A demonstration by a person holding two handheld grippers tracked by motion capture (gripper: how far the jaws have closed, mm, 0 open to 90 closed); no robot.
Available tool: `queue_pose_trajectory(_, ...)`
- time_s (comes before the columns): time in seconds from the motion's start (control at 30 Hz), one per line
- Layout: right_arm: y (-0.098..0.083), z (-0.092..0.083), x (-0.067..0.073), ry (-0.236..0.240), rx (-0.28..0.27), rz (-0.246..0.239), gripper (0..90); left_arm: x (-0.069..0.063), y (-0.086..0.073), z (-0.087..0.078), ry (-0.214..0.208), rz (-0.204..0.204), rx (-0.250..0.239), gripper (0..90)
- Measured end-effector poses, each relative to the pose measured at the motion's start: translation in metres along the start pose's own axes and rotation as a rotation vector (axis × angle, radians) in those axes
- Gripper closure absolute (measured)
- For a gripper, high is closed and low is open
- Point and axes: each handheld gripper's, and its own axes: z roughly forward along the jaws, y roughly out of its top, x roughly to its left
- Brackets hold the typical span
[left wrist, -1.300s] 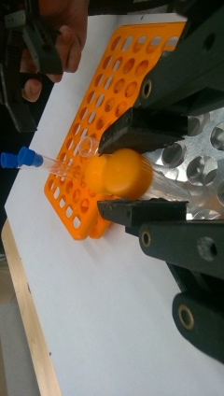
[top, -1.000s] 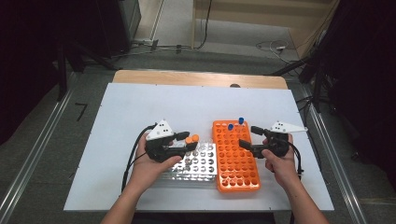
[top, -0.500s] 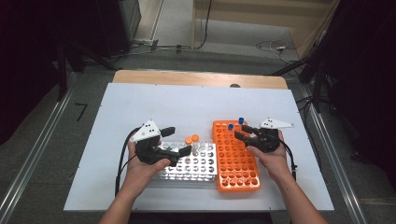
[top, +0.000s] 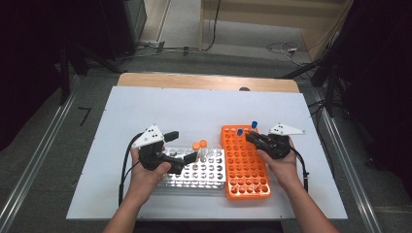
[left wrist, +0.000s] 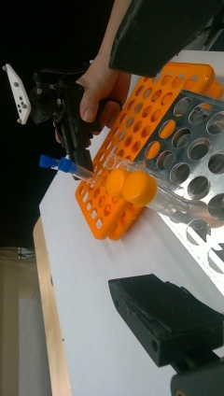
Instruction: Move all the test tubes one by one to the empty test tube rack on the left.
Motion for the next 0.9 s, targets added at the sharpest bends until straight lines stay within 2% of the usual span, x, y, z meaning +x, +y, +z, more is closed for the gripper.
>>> queue_pose_trajectory(0.17,0.005,-0.01,0.002,-0.015,-0.04,-0.006,74.7,-0.002,0.001,0.0,0.002,0.003,-0.006,0.0)
queue_pose_trajectory(0.3,0.008,-0.02,0.004,-0.002,-0.065,-0.003,74.7,-0.004,0.003,0.001,-0.001,0.011,-0.005,0.0)
queue_pose_trajectory(0.63,0.013,-0.045,0.021,0.096,-0.069,-0.019,74.7,-0.01,0.007,0.006,-0.015,0.03,-0.003,0.0)
queue_pose_trajectory(0.9,0.016,-0.049,0.044,0.171,-0.045,-0.051,74.6,-0.014,0.011,0.006,-0.039,0.023,-0.021,0.0)
